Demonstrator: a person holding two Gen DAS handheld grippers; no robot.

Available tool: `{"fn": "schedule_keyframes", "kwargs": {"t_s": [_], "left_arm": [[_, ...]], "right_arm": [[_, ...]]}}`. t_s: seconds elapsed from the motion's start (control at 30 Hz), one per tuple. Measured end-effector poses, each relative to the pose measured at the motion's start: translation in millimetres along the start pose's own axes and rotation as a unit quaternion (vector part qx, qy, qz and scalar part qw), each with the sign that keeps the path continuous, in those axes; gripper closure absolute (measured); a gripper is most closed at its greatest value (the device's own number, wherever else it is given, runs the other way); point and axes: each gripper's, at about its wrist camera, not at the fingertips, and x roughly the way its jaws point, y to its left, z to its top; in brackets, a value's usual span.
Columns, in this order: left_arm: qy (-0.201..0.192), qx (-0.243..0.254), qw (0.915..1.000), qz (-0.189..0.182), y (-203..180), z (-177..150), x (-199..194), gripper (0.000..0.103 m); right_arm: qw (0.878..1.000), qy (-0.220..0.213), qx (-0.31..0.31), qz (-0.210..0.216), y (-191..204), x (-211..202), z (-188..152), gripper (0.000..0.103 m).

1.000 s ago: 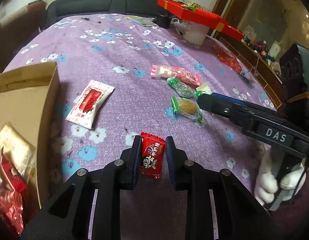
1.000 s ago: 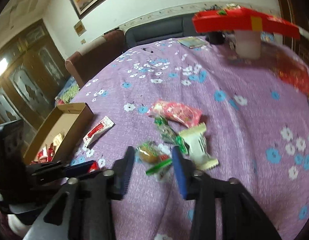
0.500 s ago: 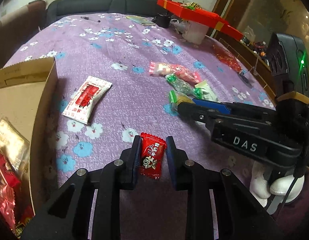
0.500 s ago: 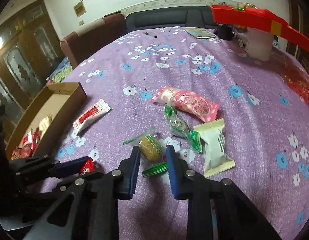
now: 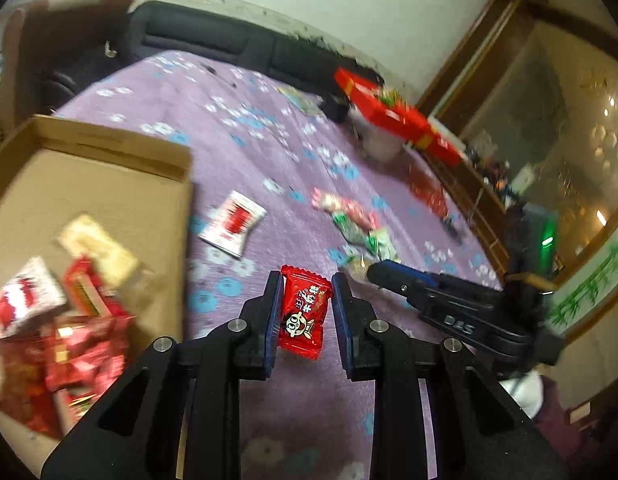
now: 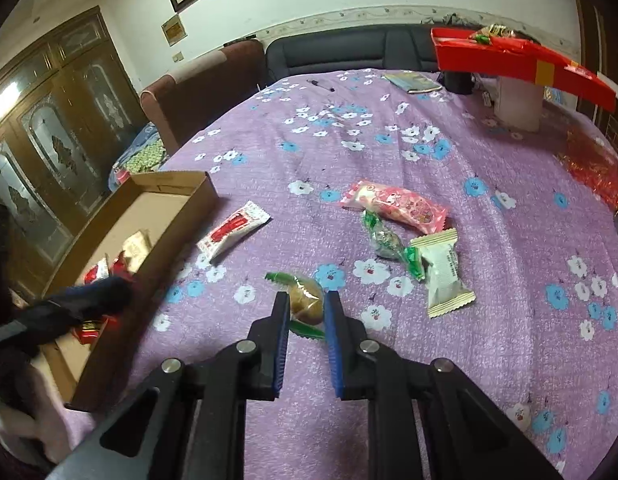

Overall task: Organize snacks
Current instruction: 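Grasp green-wrapped round biscuit with right tool while left tool carries red packet to tray, then open both tools over the cardboard tray to drop the snacks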

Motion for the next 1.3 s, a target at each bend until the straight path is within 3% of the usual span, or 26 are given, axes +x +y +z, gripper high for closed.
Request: {"fn": "schedule_keyframes", "kwargs": {"t_s": [0.1,0.17,0.2,0.4,0.47,0.53,0.63,0.73,0.97,1.3], "left_arm": [[-0.019,-0.010,0.9997,0.006,10,0,-21,0.079],[-0.026,-0.018,0.9995,0.007,18,-1,-29,0.079],[-0.030,-0.021,0.9993,0.008,22,-2,-32,0.079],[-0.044,-0.038,0.9982,0.016,41,-6,-50,0.079],[-0.053,-0.044,0.9974,0.024,49,-6,-59,0.079],[-0.064,-0.049,0.9963,0.031,57,-7,-69,0.079],[-0.076,-0.059,0.9945,0.042,69,-8,-81,0.079],[-0.085,-0.075,0.9922,0.053,85,-9,-90,0.079],[-0.092,-0.109,0.9876,0.065,114,-12,-98,0.079],[-0.080,-0.133,0.9832,0.095,150,11,-89,0.079]], "right_arm": [[1.000,0.006,0.002,-0.006,-1,6,-1,0.070],[1.000,0.013,-0.006,-0.015,3,14,-1,0.045],[1.000,0.015,-0.013,-0.022,6,19,-2,0.044],[0.996,0.043,-0.048,-0.064,18,40,-10,0.045],[0.995,0.042,-0.050,-0.074,20,37,-14,0.060],[0.995,0.043,-0.047,-0.080,20,32,-17,0.064],[0.996,0.040,-0.031,-0.070,20,23,-21,0.070],[0.998,0.028,-0.025,-0.053,28,10,-19,0.070],[0.997,0.007,-0.076,0.006,93,-7,-2,0.071],[0.992,0.026,-0.117,0.049,174,47,44,0.071]]}}
